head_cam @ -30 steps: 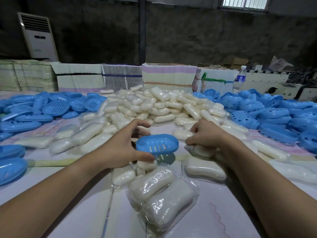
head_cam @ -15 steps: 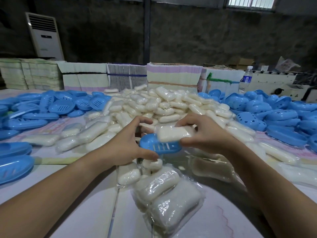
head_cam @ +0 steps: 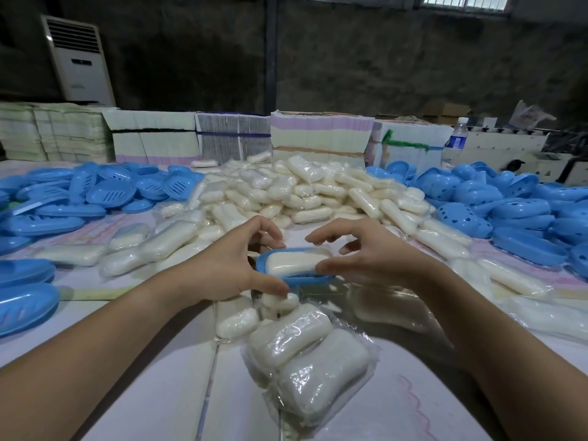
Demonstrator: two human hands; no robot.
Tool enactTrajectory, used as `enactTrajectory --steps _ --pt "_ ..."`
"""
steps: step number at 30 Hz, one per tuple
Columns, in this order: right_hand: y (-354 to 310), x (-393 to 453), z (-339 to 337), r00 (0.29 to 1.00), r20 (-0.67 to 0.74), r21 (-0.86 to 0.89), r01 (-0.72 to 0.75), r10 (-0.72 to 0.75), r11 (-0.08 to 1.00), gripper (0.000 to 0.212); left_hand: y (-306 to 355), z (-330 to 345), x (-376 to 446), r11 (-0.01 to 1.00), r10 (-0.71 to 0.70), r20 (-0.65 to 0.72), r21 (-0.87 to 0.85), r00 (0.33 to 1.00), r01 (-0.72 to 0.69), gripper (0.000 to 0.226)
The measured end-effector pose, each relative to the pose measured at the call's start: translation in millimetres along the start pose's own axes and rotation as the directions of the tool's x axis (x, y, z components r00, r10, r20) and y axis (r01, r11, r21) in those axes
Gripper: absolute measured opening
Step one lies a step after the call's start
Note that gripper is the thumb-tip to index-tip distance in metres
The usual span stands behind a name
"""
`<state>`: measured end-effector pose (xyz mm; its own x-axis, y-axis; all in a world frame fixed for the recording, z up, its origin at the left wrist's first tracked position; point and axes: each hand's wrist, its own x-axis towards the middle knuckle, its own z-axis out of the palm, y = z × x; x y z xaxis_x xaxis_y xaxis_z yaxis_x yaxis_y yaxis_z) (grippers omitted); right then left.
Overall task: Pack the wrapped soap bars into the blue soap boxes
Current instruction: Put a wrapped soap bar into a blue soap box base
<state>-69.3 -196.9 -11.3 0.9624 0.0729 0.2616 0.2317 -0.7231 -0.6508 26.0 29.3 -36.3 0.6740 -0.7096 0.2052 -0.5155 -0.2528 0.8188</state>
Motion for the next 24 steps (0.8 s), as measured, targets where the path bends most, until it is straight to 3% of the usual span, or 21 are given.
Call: enactTrajectory --steps 5,18,24 --pt "9 -8 -21 0.999 -0.034 0.060 -0.017 0.020 0.998 0.029 1 -3 -1 1.000 -0.011 0.015 0.029 1.000 0.010 0.059" --pt "-2 -4 -2 0.996 -0.048 -0.101 -0.081 0.076 0.992 0.025 4 -1 -1 1.000 0.025 0.015 0.011 1.000 -0.025 0.050" --pt "10 -5 -13 0.995 -0.075 0.053 -0.065 0.069 0.997 0.022 -1 1 -1 0.998 0.055 -0.012 0.000 0.998 -0.055 0.056"
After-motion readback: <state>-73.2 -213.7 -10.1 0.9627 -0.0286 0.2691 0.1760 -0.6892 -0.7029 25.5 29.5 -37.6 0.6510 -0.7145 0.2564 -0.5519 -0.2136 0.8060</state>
